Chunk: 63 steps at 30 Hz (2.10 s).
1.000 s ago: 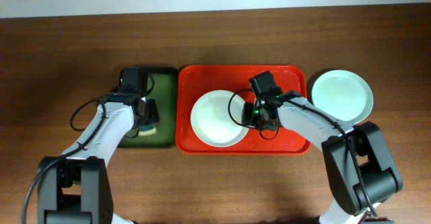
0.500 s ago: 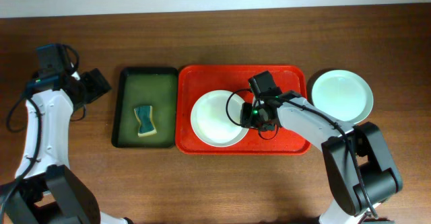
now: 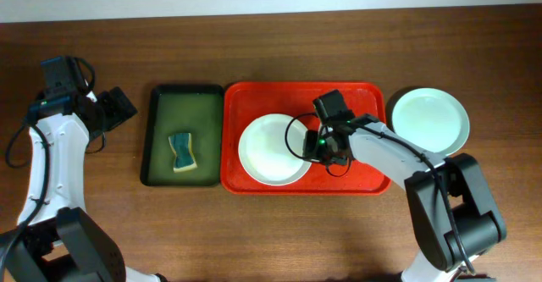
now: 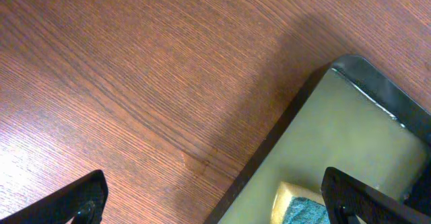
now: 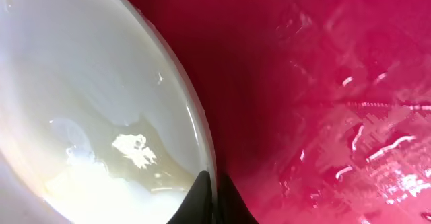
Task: Clean dirty plates on tray and stack at the side
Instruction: 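Lift the white plate with the right gripper and tilt it over the black tray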
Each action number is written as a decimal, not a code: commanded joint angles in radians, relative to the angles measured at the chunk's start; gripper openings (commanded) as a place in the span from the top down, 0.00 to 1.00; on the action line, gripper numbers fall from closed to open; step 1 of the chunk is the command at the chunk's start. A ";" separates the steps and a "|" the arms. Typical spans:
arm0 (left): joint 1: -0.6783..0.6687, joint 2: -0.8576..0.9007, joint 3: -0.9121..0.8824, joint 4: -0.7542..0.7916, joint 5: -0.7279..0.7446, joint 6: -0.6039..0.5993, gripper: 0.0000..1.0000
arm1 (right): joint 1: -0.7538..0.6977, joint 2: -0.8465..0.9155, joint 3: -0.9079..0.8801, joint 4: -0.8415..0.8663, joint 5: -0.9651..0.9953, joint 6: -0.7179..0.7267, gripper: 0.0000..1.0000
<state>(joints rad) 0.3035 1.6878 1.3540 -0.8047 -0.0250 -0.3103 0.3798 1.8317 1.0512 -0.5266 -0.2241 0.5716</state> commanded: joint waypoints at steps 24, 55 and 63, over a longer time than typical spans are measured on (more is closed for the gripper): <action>0.005 -0.020 0.008 -0.001 0.011 -0.003 0.01 | 0.441 0.142 0.488 0.111 0.723 -0.024 0.96; 0.005 -0.020 0.008 -0.001 0.011 -0.003 0.01 | 0.660 0.056 0.488 1.165 1.160 -1.297 0.96; 0.005 -0.020 0.008 -0.001 0.011 -0.003 0.01 | 0.607 0.056 0.488 0.534 1.201 -0.719 0.96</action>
<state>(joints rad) 0.3035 1.6878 1.3540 -0.8051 -0.0212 -0.3103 1.0195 1.9102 1.5333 0.1139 0.9565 -0.4465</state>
